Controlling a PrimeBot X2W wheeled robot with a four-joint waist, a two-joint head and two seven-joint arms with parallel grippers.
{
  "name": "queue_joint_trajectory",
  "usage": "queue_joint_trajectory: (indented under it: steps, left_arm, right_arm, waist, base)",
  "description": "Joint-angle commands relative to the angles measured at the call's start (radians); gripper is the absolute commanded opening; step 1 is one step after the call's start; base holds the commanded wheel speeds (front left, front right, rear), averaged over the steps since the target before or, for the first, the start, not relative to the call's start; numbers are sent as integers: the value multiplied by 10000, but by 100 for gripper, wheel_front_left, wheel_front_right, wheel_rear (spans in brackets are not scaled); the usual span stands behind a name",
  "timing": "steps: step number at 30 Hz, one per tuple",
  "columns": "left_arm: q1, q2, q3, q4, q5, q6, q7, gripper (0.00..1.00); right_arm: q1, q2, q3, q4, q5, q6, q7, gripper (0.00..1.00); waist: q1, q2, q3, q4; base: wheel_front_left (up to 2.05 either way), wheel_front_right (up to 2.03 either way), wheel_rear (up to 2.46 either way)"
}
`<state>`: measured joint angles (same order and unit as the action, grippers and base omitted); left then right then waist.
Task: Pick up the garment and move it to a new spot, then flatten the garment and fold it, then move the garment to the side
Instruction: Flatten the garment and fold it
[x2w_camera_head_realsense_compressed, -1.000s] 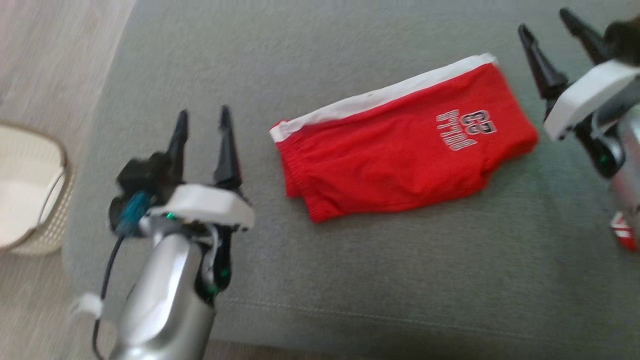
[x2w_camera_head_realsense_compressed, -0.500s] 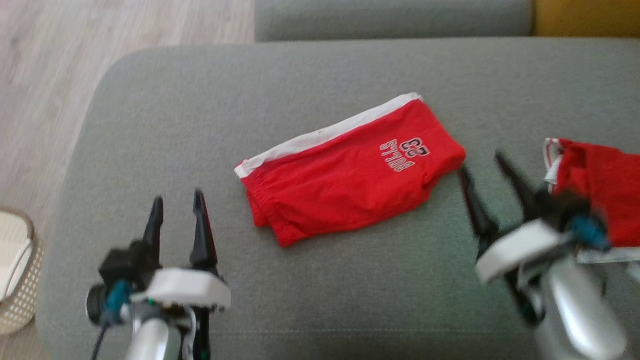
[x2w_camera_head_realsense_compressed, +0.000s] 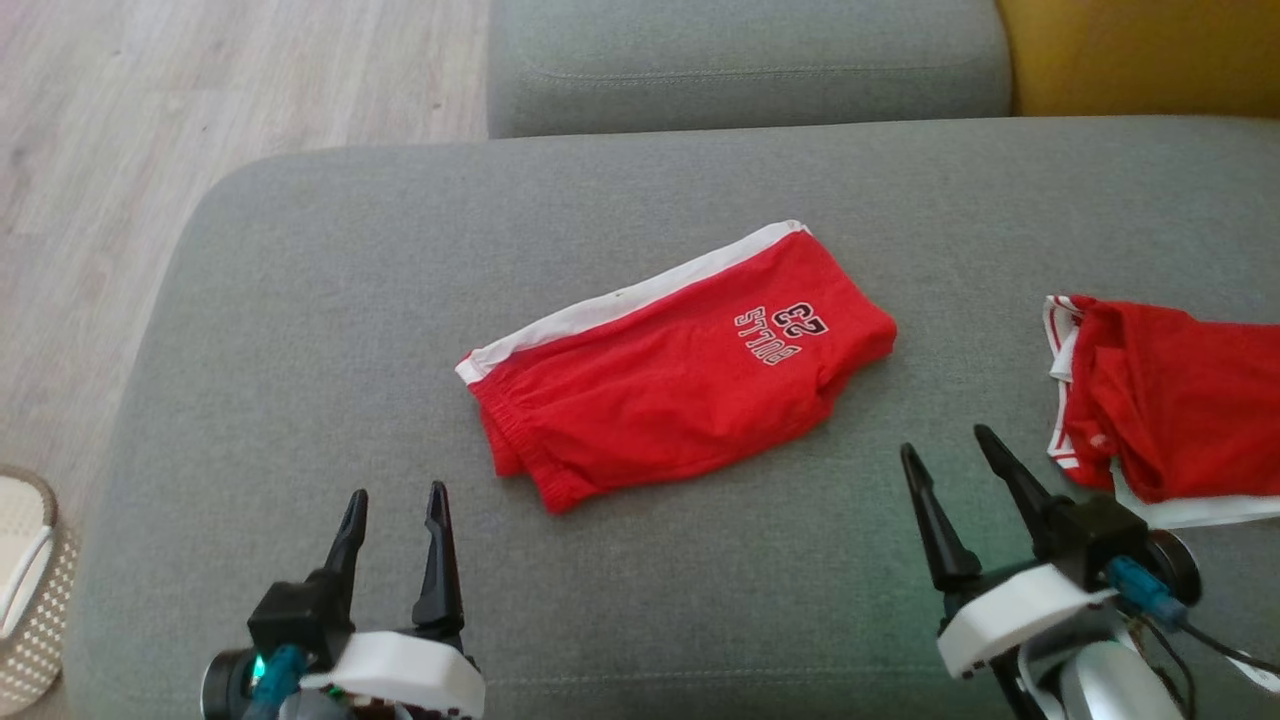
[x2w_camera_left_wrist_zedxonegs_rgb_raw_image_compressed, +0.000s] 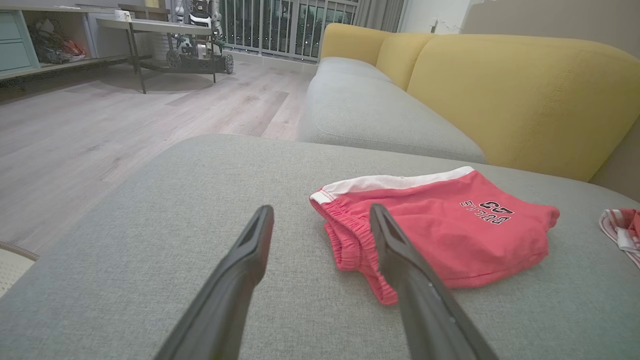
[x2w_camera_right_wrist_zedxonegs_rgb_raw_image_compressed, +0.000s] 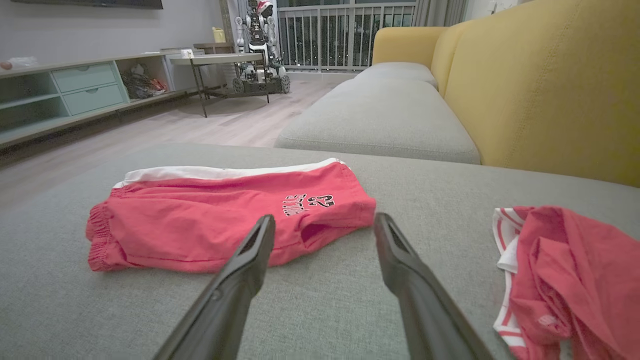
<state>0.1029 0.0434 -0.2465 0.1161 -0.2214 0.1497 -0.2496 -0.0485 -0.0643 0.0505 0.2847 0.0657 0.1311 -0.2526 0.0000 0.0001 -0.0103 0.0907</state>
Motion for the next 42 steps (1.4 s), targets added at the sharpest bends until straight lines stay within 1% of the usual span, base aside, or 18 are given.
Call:
queue_joint_trajectory:
  steps: [1,5,7,8,11,15,18,22,24,29,31,32,39,42]
  left_arm:
    - [-465,68,229,-360,72,-7,-122,100]
    - [-672,68,129,-345,121,-59,-122,100]
    - [-744,68,102,-308,87,-47,-122,100]
    - [-776,68,60,-297,86,-54,-122,100]
    - [-883,68,-104,-255,87,-87,-122,100]
    - [-1057,68,-146,-398,-175,3,-122,100]
    - [-1207,68,-16,-515,-443,115,-122,100]
    - [-1352,68,-3,-595,-275,96,-122,100]
    - [-1378,68,-14,-652,-204,97,-122,100]
    - [-1389,68,-119,-805,-244,197,-122,100]
    - [-1437,68,-141,-921,-348,309,-122,100]
    - [-1437,68,-141,-921,-348,309,-122,100]
    - [-1698,68,-400,-1016,-453,476,-122,100]
    - [-1795,68,-457,-986,-493,486,-122,100]
  right_arm:
    - [-164,57,118,-360,-88,-4,-91,100]
    - [-203,99,-2,-132,-25,-4,-15,100]
    - [-409,119,-60,55,365,-4,214,100]
    - [-549,127,-76,152,711,-4,390,100]
    - [-1085,135,-208,555,2601,-4,1046,100]
    - [-2014,138,-705,1710,5175,-4,2160,100]
    - [-2785,139,-1067,2631,6148,-4,2618,100]
    - [-3720,139,-1487,3935,6924,-4,3225,100]
    - [-4143,140,-1770,4625,7031,-4,3418,100]
    - [-5176,140,-2704,6447,6564,-4,3655,100]
    - [-5609,128,-2923,7065,6249,-4,3741,100]
    - [-5609,128,-2923,7065,6249,-4,3741,100]
    - [-6828,34,-3291,8499,5490,-4,4110,100]
    - [-7200,28,-3513,9095,5373,-4,4236,100]
  waist:
    - [0,-1,56,78]
    - [0,-1,258,290]
    - [0,-1,409,402]
    - [0,-1,489,464]
    - [0,-1,736,704]
    - [0,-1,1027,1074]
    - [0,-1,1198,1403]
    - [0,-1,1369,1752]
    - [0,-1,1430,1898]
    - [0,-1,1591,2142]
    - [0,-1,1705,2223]
    - [0,-1,1705,2223]
    - [0,-1,2050,2463]
    - [0,-1,2127,2522]
  base:
    - [0,0,0]
    - [0,0,0]
    - [0,0,0]
    - [0,0,0]
    - [0,0,0]
    - [0,0,0]
    - [0,0,0]
    - [0,0,0]
    - [0,0,0]
    - [0,0,0]
    - [0,0,0]
    - [0,0,0]
    - [0,0,0]
    - [0,0,0]
